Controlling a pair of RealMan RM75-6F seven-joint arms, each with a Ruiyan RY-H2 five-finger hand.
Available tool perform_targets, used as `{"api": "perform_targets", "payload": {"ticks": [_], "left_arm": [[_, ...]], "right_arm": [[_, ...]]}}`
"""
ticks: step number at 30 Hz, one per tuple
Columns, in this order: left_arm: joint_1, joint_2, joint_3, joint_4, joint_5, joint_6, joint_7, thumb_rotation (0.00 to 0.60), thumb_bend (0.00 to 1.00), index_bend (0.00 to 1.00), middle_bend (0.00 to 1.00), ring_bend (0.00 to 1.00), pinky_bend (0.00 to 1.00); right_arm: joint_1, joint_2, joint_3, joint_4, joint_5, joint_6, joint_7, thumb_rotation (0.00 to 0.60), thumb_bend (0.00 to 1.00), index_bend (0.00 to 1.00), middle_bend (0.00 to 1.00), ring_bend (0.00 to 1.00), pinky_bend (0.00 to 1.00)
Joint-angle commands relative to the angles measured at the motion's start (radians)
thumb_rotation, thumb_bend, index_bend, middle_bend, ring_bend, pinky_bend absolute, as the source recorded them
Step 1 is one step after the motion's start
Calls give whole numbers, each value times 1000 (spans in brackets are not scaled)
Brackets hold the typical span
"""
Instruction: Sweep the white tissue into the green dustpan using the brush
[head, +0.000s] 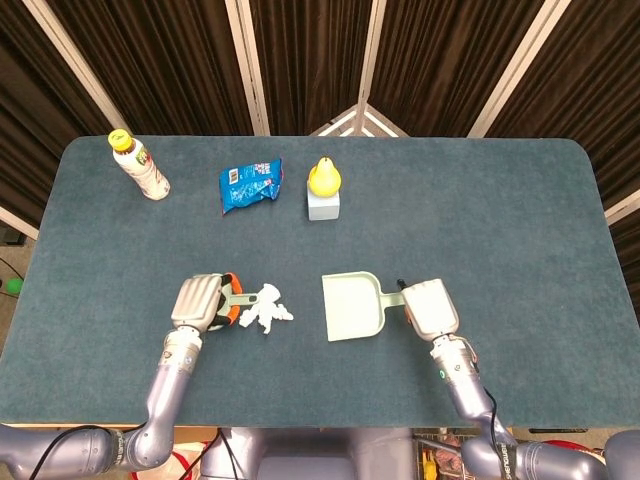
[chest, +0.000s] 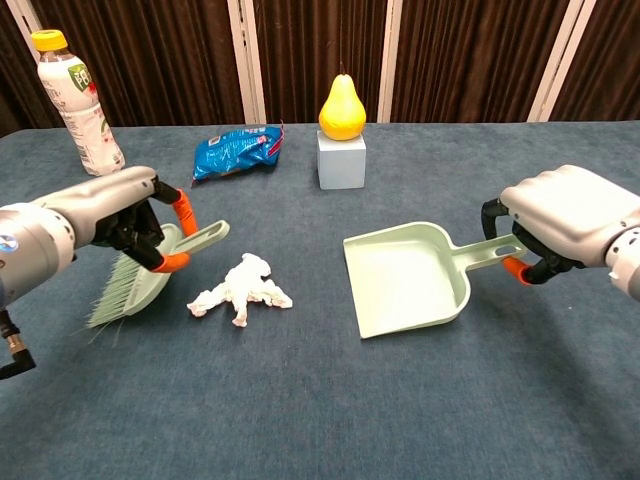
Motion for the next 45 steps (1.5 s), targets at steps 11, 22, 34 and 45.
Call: {"api": "perform_targets", "payload": {"ticks": [11,22,34,45], "left_arm": [[-53,-117,-60,17,42,-12,-45,600,649,757,1000,1000,1000],[-107,-211,-112,67,60,-16,-55,600,650,757,1000,1000,1000],[-164,-345,-186,153,173,-22,-208,600,646,757,1000,1000,1000],[-141,-310,-181,119,298,-3,-317,600,642,758,1000,1000,1000]], "right_arm": [[-1,1,4,-8,19,-2,-24,600,470,608,841,842,813],[0,15,14,-26,27,1,-25,600,471,608,841,841,813],[1,13,19,-36,53,4,-43,600,470,608,841,842,813],[1,19,20,-36,59,7,-48,600,470,608,841,842,813]]}}
